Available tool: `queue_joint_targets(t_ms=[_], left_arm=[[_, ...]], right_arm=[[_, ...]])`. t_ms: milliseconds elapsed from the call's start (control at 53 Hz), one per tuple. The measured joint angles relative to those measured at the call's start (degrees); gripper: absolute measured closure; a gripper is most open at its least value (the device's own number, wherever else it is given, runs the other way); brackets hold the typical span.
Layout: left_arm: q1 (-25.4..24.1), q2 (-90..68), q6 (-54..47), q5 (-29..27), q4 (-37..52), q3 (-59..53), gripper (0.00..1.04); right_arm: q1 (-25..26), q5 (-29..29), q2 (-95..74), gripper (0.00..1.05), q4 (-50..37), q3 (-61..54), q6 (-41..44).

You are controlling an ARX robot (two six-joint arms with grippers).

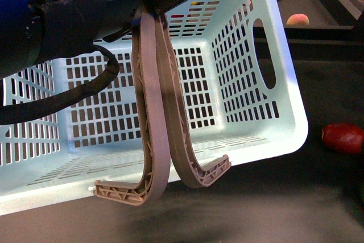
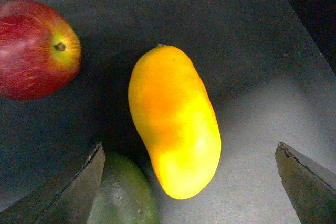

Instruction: Pick mango with right arm and hold basket with left

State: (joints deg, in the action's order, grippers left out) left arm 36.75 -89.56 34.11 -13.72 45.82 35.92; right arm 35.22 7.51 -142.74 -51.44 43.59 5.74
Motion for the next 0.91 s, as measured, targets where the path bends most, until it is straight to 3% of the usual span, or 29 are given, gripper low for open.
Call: queue_joint_targets(t_ms=[472,811,906], left_arm=[[0.0,0.0,0.0,0.0,0.0,0.0,0.97],[0.0,0.0,0.0,-0.1,0.0,0.0,0.97],[0.0,0.0,0.0,0.0,0.0,0.0,0.97]], right_arm=[[-1.4,-4.7,-8.7,0.08,8.9,14.1,-1.1],[-1.6,-4.9,-11.0,0.08,9.6,15.1,-0.7],[-1.2,-4.7,-11.1,0.25,9.7,14.8,0.0]])
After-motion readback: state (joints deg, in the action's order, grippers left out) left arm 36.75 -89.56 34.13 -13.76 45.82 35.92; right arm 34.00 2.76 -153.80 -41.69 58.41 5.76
